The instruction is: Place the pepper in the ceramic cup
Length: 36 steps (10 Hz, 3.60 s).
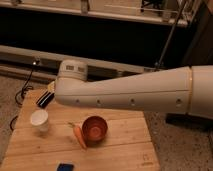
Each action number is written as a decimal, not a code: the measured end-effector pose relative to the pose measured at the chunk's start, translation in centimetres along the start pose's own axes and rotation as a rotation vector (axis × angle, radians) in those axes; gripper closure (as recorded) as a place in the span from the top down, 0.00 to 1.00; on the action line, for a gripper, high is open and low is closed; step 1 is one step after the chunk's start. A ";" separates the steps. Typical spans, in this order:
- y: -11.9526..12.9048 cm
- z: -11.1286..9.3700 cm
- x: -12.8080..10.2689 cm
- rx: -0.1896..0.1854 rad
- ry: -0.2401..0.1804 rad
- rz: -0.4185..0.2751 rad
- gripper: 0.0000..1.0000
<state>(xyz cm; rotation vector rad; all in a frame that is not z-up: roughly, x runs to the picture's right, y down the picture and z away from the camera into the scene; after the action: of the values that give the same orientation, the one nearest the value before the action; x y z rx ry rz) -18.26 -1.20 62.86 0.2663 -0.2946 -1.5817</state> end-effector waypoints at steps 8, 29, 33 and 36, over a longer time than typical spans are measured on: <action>0.0 0.0 0.0 0.000 0.000 0.000 0.80; 0.4 8.1 -10.6 -0.086 -0.335 -0.278 0.80; -3.6 8.6 -13.7 0.121 -0.342 -0.437 0.80; -4.4 8.6 -16.9 0.272 -0.419 -0.462 0.80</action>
<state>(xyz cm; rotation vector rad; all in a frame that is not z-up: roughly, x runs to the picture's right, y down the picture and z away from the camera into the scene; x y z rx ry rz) -24.88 16.02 69.16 0.2193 -0.8237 -2.0527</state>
